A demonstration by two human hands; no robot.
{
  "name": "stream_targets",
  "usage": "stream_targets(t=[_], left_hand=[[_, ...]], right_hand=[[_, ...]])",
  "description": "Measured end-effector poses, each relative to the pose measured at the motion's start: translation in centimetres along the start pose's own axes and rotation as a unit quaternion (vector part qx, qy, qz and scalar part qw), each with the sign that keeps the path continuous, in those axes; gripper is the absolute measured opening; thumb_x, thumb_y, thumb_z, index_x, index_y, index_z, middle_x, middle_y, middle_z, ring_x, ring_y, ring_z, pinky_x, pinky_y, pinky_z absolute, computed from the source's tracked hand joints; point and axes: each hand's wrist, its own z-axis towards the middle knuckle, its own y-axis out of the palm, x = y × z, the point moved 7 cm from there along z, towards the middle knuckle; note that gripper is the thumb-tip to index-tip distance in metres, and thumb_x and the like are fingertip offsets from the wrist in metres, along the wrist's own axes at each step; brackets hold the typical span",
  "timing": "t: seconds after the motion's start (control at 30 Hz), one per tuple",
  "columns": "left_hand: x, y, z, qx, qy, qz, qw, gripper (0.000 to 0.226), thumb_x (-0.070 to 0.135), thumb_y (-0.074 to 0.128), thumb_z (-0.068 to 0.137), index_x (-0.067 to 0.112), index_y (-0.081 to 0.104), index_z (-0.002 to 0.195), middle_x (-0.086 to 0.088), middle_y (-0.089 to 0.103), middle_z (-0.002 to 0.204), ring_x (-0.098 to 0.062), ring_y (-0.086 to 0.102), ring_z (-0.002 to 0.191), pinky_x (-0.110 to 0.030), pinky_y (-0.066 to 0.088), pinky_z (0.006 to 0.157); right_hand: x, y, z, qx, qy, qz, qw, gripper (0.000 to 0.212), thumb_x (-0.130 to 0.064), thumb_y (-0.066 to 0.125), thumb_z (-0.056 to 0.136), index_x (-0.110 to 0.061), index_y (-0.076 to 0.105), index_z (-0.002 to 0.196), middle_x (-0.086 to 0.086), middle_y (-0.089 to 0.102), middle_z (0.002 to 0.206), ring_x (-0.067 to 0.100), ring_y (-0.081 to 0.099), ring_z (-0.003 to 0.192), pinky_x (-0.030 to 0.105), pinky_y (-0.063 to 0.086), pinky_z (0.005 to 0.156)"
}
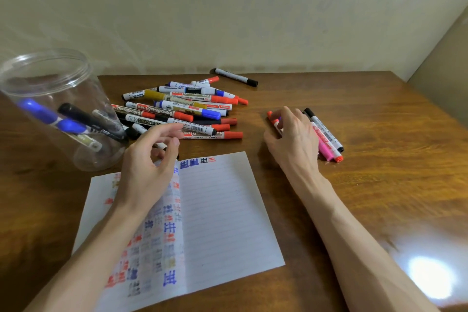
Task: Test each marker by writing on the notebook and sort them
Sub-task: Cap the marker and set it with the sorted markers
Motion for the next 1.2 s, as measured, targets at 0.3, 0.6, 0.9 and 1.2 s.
stream_targets(t=[0.3,0.6,0.9,1.2], left_hand=[[-0.9,-0.4,0.2,0.023,-0.035,-0.006,0.999,0.03,0.013,0.059,0.102,0.025,0.066,0.127,0.017,0.07,0.111,-0.003,0.066,0.105,-0.018,0.05,0.083],[-0.5,-0.5,0.2,0.021,-0.023,-0.036,0.999,0.027,0.008,0.059,0.1,0.021,0.071,0.12,0.012,0.073,0.106,-0.01,0.069,0.101,-0.023,0.057,0.08],[0.1,0.1,0.0,-0.016,-0.012,-0.072,0.997,0.021,0.012,0.062,0.1,0.022,0.073,0.116,0.014,0.075,0.094,-0.013,0.07,0.098,-0.032,0.058,0.079],[0.6,1.2,-0.3,-0.07,-0.024,-0.122,0.99,0.028,0.031,0.07,0.096,0.019,0.074,0.121,0.011,0.079,0.101,-0.005,0.074,0.096,-0.034,0.062,0.084]], right_hand=[[-3.8,3.9,-1.1,-0.125,-0.12,0.102,0.98,0.038,-0.036,0.07,0.1,-0.023,0.067,0.135,-0.002,0.068,0.113,0.007,0.057,0.099,0.018,0.042,0.08],[-3.5,3.1,-0.5,-0.134,-0.081,0.191,0.969,0.011,-0.029,0.068,0.101,-0.026,0.072,0.111,-0.021,0.067,0.095,-0.002,0.063,0.085,0.01,0.045,0.066],[-2.2,-0.6,-1.0,0.01,0.092,0.423,0.902,0.014,-0.03,0.071,0.1,-0.017,0.078,0.098,-0.004,0.078,0.082,0.008,0.072,0.075,0.022,0.059,0.07],[-7.0,2.9,-3.9,-0.215,0.03,0.499,0.839,0.017,-0.013,0.083,0.089,-0.002,0.072,0.094,0.006,0.081,0.085,0.012,0.076,0.077,0.018,0.056,0.069]])
